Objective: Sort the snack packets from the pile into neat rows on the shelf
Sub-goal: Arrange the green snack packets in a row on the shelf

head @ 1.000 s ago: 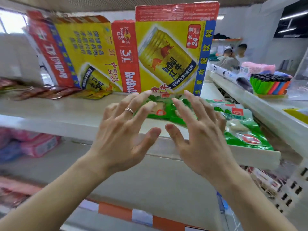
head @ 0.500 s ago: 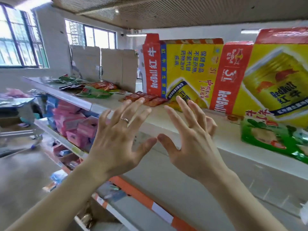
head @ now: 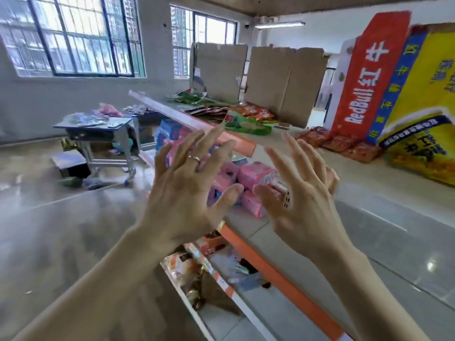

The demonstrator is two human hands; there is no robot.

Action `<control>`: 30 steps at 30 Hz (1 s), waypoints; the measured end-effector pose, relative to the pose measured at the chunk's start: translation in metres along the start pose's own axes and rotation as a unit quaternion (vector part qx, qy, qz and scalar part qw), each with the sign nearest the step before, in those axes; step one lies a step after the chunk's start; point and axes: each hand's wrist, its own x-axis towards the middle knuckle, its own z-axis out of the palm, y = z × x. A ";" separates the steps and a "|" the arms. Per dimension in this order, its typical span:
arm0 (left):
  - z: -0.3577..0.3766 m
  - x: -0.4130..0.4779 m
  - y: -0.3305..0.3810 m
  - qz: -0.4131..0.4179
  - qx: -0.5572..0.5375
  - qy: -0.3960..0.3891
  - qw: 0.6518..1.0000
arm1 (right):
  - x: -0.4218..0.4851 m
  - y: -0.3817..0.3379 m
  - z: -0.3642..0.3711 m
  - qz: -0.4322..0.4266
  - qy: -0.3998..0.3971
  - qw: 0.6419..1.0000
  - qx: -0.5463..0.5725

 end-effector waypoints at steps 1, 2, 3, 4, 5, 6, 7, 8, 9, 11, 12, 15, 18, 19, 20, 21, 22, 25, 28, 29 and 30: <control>0.002 -0.001 -0.009 0.001 0.001 0.002 1.000 | 0.004 -0.005 0.008 -0.003 -0.002 1.000 0.008; 0.005 -0.002 -0.017 0.002 0.003 0.002 1.000 | 0.009 -0.008 0.016 -0.008 -0.006 1.000 0.012; 0.007 -0.003 -0.024 0.001 0.007 -0.001 1.000 | 0.013 -0.011 0.024 -0.015 -0.010 1.000 0.014; 0.010 -0.003 -0.032 -0.001 0.013 -0.005 1.000 | 0.018 -0.013 0.032 -0.021 -0.012 1.000 0.015; 0.013 -0.002 -0.040 -0.004 0.020 -0.007 1.000 | 0.024 -0.015 0.039 -0.028 -0.015 0.999 0.017; 0.015 -0.001 -0.048 -0.010 0.026 -0.009 1.000 | 0.030 -0.016 0.046 -0.034 -0.017 0.999 0.020; 0.017 -0.001 -0.056 -0.016 0.030 -0.010 0.999 | 0.037 -0.018 0.053 -0.040 -0.016 0.999 0.026; 0.019 0.000 -0.063 -0.024 0.033 -0.011 0.999 | 0.044 -0.019 0.060 -0.047 -0.012 0.998 0.033; 0.021 0.001 -0.071 -0.030 0.037 -0.012 0.999 | 0.052 -0.021 0.068 -0.053 -0.008 0.998 0.041; 0.025 0.005 -0.087 -0.040 0.048 -0.014 0.998 | 0.069 -0.025 0.085 -0.062 -0.007 0.996 0.058; 0.028 0.007 -0.095 -0.046 0.056 -0.016 0.997 | 0.078 -0.027 0.095 -0.066 -0.007 0.996 0.067; 0.036 0.015 -0.123 -0.071 0.084 -0.019 0.994 | 0.105 -0.031 0.127 -0.084 -0.006 0.992 0.089; 0.045 0.030 -0.149 -0.091 0.088 -0.023 0.992 | 0.131 -0.030 0.157 -0.101 -0.017 0.989 0.107; 0.048 0.036 -0.158 -0.094 0.085 -0.024 0.992 | 0.140 -0.029 0.166 -0.106 -0.021 0.988 0.110; 0.051 0.042 -0.165 -0.095 0.087 -0.025 0.991 | 0.148 -0.028 0.174 -0.109 -0.024 0.987 0.113; 0.054 0.048 -0.173 -0.097 0.091 -0.026 0.991 | 0.156 -0.027 0.182 -0.111 -0.025 0.987 0.117; 0.057 0.054 -0.179 -0.100 0.097 -0.027 0.990 | 0.165 -0.026 0.190 -0.112 -0.026 0.986 0.122; 0.063 0.068 -0.194 -0.109 0.110 -0.027 0.987 | 0.187 -0.027 0.210 -0.121 -0.026 0.982 0.142; 0.069 0.078 -0.209 -0.114 0.117 -0.029 0.986 | 0.205 -0.030 0.223 -0.125 -0.014 0.980 0.154; 0.071 0.080 -0.214 -0.117 0.118 -0.030 0.986 | 0.210 -0.032 0.227 -0.125 -0.015 0.979 0.160; 0.073 0.081 -0.220 -0.123 0.118 -0.031 0.985 | 0.215 -0.033 0.231 -0.125 -0.019 0.978 0.167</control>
